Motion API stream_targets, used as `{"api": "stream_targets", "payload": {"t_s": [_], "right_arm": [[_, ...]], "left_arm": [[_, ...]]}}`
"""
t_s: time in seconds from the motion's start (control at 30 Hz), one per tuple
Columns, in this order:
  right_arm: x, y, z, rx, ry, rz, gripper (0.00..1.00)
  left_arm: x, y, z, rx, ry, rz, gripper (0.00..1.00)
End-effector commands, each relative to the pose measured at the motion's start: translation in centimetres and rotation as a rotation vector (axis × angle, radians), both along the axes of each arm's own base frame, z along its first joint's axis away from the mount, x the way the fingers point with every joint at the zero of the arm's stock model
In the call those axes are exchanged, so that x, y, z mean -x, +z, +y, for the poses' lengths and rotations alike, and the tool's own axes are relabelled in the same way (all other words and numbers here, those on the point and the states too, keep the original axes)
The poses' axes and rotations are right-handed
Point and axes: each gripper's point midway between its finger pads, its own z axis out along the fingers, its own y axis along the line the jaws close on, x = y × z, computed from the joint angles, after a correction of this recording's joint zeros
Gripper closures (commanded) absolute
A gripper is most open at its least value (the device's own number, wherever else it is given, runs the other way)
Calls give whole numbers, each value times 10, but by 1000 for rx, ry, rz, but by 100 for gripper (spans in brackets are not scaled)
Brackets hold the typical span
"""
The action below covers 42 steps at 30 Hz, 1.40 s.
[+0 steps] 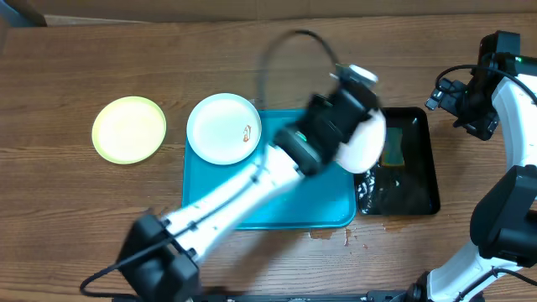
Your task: Clean dirty plates on tray and stack at the side
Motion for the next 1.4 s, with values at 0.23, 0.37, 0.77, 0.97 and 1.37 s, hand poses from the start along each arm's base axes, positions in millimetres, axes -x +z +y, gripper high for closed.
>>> {"api": "stream_targets", "payload": {"t_s": [0.23,0.37,0.77,0.97,1.37], "right_arm": [[-3,13,0,4,-2,-37,0],[-3,13,0,4,-2,-37,0],[-3,13,0,4,-2,-37,0],[-3,13,0,4,-2,-37,0],[-3,13,0,4,-2,-37,0]], "left_arm": [[-59,6,175,572,232,444,96],[-47,15,214,726,125,545,94],[-2,-32,220,498,247,723,37],[23,-66,179,344,355,769,45],[52,-152,144,281,643,649,64]]}}
